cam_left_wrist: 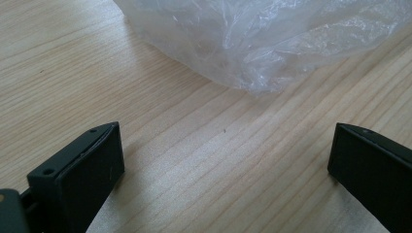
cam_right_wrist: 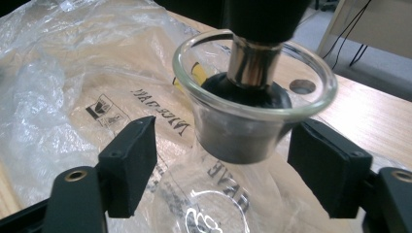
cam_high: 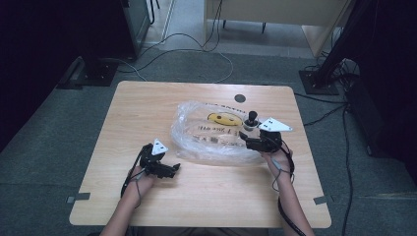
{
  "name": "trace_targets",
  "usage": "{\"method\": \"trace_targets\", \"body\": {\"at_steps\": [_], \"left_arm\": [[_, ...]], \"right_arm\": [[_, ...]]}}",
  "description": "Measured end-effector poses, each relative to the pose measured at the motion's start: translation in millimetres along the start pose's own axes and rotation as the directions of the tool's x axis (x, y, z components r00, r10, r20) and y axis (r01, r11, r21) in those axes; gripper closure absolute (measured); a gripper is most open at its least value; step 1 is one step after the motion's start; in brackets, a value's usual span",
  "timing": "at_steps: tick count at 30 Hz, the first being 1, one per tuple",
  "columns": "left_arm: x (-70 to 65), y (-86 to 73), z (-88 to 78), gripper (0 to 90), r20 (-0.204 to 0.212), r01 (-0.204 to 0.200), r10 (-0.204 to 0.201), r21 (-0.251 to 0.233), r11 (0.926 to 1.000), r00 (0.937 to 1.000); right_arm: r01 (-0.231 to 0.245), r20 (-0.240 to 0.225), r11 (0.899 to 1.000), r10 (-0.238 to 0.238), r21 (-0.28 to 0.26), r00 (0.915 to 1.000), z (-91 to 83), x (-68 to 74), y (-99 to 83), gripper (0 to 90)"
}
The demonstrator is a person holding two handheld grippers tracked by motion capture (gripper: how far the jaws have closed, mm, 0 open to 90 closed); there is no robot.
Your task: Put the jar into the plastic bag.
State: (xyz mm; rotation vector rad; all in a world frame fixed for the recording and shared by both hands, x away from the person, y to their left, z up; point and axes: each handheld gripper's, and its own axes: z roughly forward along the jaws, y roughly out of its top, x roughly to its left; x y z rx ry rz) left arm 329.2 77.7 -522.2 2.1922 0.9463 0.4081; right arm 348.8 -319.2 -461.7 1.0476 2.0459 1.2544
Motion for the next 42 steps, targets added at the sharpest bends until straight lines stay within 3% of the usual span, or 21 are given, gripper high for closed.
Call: {"method": "trace_targets", "body": {"at_steps": [20, 32, 38, 42], "left_arm": [[3.9, 2.8, 3.0, 0.0, 0.023, -0.018, 0.018, -0.001, 0.9998, 0.9996], [4.4, 3.7, 3.5, 0.0, 0.026, -0.025, 0.024, 0.003, 0.9997, 0.9994], [4.8, 4.3, 4.1, 0.0, 0.029, -0.026, 0.025, 0.002, 0.9997, 0.9993], [4.9, 4.4, 4.1, 0.0, 0.029, -0.027, 0.027, 0.003, 0.9996, 0.9992]], "right_arm": [[0.001, -0.040, 0.999, 0.001, 0.042, 0.9992, -23.4, -5.4, -7.9, 21.3], [0.049, -0.062, 0.997, -0.045, 0.066, 0.9971, -39.6, -3.9, -7.9, 20.1], [0.063, -0.121, 0.994, -0.051, 0.090, 0.9913, -47.3, -1.3, -7.8, 18.9], [0.075, -0.119, 0.992, -0.063, 0.101, 0.9909, -50.2, -1.3, -8.1, 18.8]]}}
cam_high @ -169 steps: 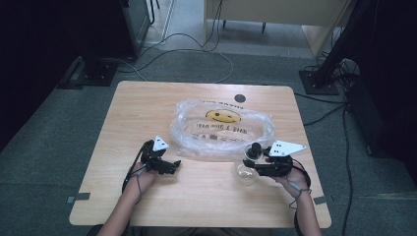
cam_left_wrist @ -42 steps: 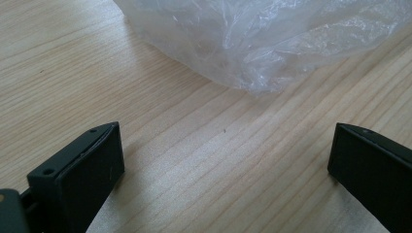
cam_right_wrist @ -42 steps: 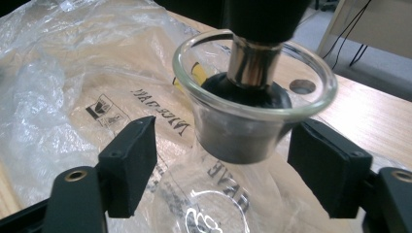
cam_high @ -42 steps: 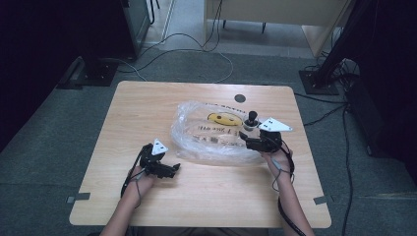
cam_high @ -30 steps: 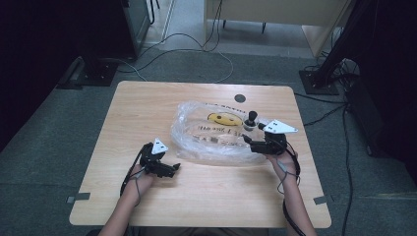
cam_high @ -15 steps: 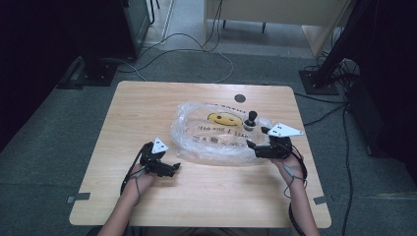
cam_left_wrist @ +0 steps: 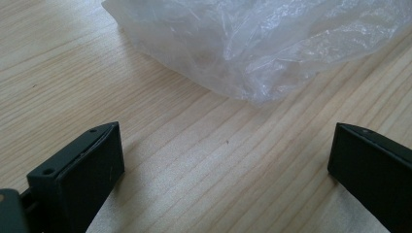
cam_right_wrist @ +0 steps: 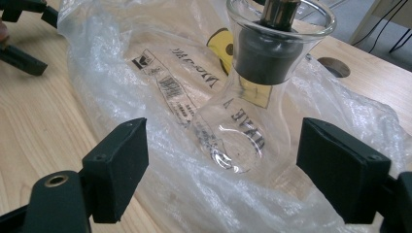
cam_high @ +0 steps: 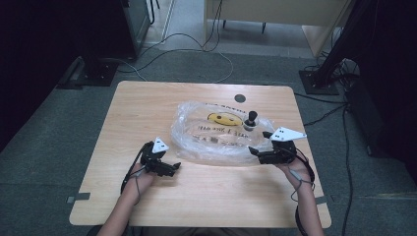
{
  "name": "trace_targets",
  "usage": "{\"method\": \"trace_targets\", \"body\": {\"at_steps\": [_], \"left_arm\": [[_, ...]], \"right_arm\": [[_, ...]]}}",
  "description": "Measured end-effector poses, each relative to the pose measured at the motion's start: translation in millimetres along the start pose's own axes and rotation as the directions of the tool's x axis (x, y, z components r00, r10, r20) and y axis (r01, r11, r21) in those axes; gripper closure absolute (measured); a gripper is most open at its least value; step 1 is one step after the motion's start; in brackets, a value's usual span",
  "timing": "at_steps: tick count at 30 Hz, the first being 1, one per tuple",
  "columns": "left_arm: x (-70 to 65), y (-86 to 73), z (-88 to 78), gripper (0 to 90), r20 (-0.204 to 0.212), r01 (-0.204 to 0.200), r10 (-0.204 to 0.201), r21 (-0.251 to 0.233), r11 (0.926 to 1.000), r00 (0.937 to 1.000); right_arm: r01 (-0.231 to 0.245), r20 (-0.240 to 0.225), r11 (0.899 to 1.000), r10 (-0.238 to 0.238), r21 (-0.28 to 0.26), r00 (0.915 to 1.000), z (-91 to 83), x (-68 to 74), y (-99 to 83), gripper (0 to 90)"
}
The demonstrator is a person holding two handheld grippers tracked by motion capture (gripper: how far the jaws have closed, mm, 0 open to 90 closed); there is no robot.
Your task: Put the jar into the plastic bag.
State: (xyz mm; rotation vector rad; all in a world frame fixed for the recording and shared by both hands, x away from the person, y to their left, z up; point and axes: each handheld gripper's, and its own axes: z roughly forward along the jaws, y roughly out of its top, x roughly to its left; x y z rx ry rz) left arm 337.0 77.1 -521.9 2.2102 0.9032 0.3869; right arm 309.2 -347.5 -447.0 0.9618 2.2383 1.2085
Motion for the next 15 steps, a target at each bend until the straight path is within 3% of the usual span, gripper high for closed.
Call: {"method": "trace_targets", "body": {"at_steps": [8, 15], "left_arm": [[0.0, 0.1, 0.1, 0.0, 0.000, 0.000, 0.000, 0.000, 1.0000, 1.0000], [0.0, 0.4, 0.5, 0.0, 0.000, 0.001, -0.001, -0.001, 1.0000, 1.0000]], "right_arm": [[0.038, -0.011, 0.999, -0.037, 0.032, 0.9992, -13.0, -3.2, -4.3, 18.1], [0.033, -0.026, 0.998, -0.032, 0.046, 0.9991, -21.3, -8.5, -9.0, 18.1]]}}
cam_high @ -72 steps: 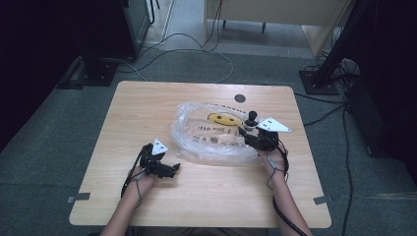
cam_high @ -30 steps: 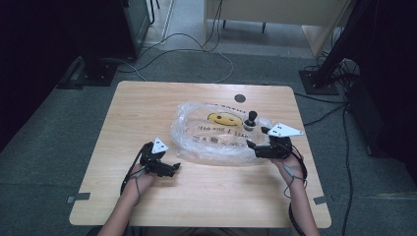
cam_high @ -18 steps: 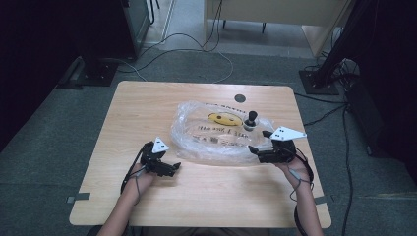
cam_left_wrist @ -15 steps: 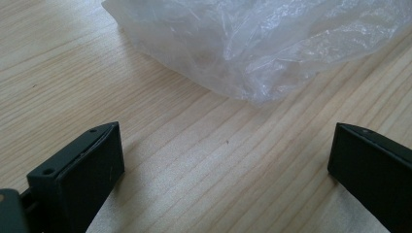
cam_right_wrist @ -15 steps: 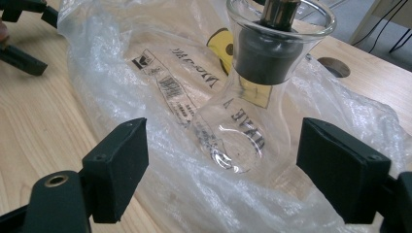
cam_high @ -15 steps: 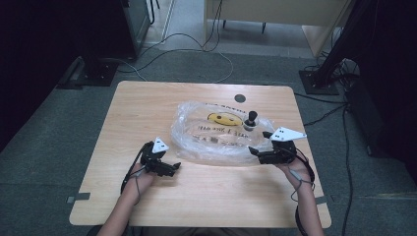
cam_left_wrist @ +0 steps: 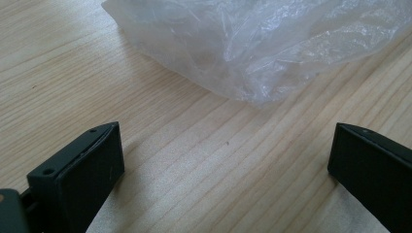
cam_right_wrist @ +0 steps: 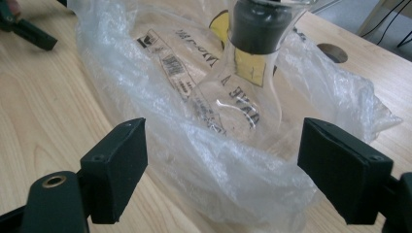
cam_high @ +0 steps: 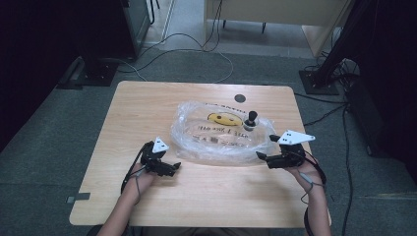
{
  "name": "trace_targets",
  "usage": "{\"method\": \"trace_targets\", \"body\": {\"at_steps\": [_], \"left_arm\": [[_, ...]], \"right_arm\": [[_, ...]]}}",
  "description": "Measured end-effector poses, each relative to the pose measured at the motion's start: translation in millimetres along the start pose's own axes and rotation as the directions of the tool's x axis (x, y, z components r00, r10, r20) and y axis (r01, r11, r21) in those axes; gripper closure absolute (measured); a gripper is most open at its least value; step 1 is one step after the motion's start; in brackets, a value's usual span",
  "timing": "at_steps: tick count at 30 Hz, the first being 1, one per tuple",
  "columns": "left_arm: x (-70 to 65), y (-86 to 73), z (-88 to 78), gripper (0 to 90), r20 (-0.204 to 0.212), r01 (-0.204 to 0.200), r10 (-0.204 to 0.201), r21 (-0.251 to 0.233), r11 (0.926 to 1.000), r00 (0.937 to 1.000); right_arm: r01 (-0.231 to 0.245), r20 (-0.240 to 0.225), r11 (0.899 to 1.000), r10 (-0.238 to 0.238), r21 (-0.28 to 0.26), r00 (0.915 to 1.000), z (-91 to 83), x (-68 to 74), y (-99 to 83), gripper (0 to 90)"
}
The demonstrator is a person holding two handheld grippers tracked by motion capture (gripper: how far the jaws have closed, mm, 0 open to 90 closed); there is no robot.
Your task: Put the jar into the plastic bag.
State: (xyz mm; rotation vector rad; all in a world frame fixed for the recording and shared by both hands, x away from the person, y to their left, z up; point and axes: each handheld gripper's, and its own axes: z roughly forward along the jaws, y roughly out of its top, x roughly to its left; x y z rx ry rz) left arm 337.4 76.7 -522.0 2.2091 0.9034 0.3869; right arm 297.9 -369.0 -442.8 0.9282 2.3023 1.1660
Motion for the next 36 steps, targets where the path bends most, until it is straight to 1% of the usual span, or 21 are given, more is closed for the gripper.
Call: {"method": "trace_targets", "body": {"at_steps": [6, 9, 13, 18, 20, 22, 26, 28, 29, 32, 34, 36], "left_arm": [[0.0, 0.0, 0.0, 0.0, 0.000, 0.000, 0.000, 0.000, 1.0000, 1.0000], [0.1, 0.0, 0.0, 0.0, 0.000, -0.001, 0.001, 0.000, 1.0000, 1.0000], [0.0, 0.0, 0.0, 0.0, 0.000, 0.000, 0.000, 0.000, 1.0000, 1.0000], [0.0, 0.0, 0.0, 0.0, 0.000, 0.000, 0.000, 0.000, 1.0000, 1.0000], [0.0, 0.0, 0.0, 0.0, 0.000, 0.000, 0.000, 0.000, 1.0000, 1.0000], [0.0, 0.0, 0.0, 0.0, 0.000, 0.000, 0.000, 0.000, 1.0000, 1.0000], [0.0, 0.0, 0.0, 0.0, 0.000, 0.000, 0.000, 0.000, 1.0000, 1.0000], [0.0, 0.0, 0.0, 0.0, 0.000, 0.000, 0.000, 0.000, 1.0000, 1.0000], [0.0, 0.0, 0.0, 0.0, 0.000, 0.000, 0.000, 0.000, 1.0000, 1.0000], [0.0, 0.0, 0.0, 0.0, 0.000, 0.000, 0.000, 0.000, 1.0000, 1.0000], [0.0, 0.0, 0.0, 0.0, 0.000, 0.000, 0.000, 0.000, 1.0000, 1.0000], [0.0, 0.0, 0.0, 0.0, 0.000, 0.000, 0.000, 0.000, 1.0000, 1.0000]], "right_arm": [[0.002, -0.011, 1.000, -0.002, 0.010, 0.9999, -9.5, -3.5, -4.1, 18.0], [-0.011, -0.013, 1.000, 0.011, 0.018, 0.9999, -13.7, -5.9, -6.7, 17.7], [-0.017, -0.016, 0.999, 0.018, 0.030, 0.9997, -16.2, -9.3, -10.9, 17.7], [-0.032, -0.006, 0.999, 0.032, 0.044, 0.9995, -16.9, -14.0, -16.2, 17.7], [-0.033, -0.005, 0.998, 0.033, 0.062, 0.9994, -16.2, -15.0, -18.7, 17.3], [-0.022, -0.001, 0.996, 0.022, 0.083, 0.9998, -14.7, -16.0, -21.9, 17.3], [-0.034, -0.004, 0.994, 0.035, 0.105, 0.9994, -9.9, -18.3, -26.7, 17.3], [-0.036, -0.005, 0.993, 0.036, 0.117, 0.9993, -6.7, -19.4, -28.8, 17.3], [-0.038, -0.003, 0.990, 0.039, 0.134, 0.9992, -3.7, -19.7, -31.0, 17.3], [-0.037, -0.007, 0.988, 0.038, 0.149, 0.9992, -0.7, -20.5, -33.4, 17.3], [-0.048, -0.007, 0.985, 0.049, 0.166, 0.9988, 3.5, -21.8, -37.5, 17.3], [-0.058, -0.009, 0.983, 0.061, 0.173, 0.9981, 6.1, -22.9, -40.1, 17.3]]}}
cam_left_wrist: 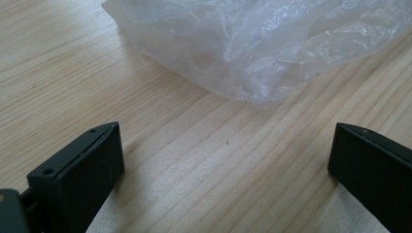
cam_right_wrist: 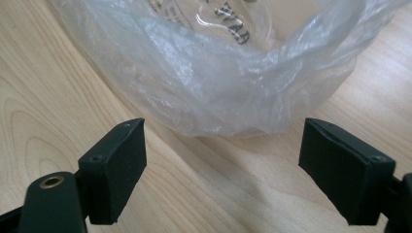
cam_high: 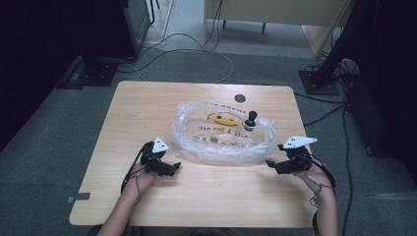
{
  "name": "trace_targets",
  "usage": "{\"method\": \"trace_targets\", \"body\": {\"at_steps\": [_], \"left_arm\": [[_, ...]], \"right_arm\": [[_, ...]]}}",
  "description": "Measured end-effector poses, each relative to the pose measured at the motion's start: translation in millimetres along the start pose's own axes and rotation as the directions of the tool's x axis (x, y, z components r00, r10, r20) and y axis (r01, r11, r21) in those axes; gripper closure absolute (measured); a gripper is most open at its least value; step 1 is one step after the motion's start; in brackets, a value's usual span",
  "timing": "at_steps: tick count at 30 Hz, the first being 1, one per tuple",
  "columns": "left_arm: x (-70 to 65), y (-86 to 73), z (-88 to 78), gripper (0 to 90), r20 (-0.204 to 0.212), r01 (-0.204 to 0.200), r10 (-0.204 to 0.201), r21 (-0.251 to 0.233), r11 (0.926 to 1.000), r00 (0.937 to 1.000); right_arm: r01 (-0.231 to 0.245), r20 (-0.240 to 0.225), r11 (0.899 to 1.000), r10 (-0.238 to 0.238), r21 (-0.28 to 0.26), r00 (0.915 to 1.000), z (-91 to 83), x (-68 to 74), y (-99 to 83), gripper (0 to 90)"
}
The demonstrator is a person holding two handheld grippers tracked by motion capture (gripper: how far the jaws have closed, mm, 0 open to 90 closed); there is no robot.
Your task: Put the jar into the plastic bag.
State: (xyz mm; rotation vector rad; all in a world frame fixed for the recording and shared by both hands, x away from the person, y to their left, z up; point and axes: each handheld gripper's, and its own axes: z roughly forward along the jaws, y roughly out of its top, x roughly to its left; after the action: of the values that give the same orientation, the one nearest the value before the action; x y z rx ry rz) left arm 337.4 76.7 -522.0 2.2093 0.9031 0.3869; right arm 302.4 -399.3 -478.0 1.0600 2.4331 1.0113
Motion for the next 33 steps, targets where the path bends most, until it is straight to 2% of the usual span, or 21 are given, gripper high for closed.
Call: {"method": "trace_targets", "body": {"at_steps": [13, 19, 26, 33], "left_arm": [[0.0, 0.0, 0.0, 0.0, 0.000, 0.000, 0.000, 0.000, 1.0000, 1.0000], [0.0, 0.0, 0.0, 0.0, 0.000, 0.000, 0.000, 0.000, 1.0000, 1.0000], [0.0, 0.0, 0.0, 0.0, 0.000, 0.000, 0.000, 0.000, 1.0000, 1.0000], [0.0, 0.0, 0.0, 0.0, -0.001, 0.000, 0.000, 0.000, 1.0000, 1.0000]], "right_arm": [[-0.015, -0.003, 0.999, 0.015, 0.050, 0.9999, 15.9, -3.0, -7.7, 17.2], [0.021, -0.004, 0.998, -0.021, 0.059, 0.9998, 21.3, -3.2, -11.8, 17.4], [-0.001, -0.003, 0.998, 0.001, 0.070, 1.0000, 24.6, -5.9, -15.4, 17.3], [0.001, -0.008, 0.997, -0.001, 0.078, 1.0000, 29.2, -6.1, -16.9, 17.3]]}}
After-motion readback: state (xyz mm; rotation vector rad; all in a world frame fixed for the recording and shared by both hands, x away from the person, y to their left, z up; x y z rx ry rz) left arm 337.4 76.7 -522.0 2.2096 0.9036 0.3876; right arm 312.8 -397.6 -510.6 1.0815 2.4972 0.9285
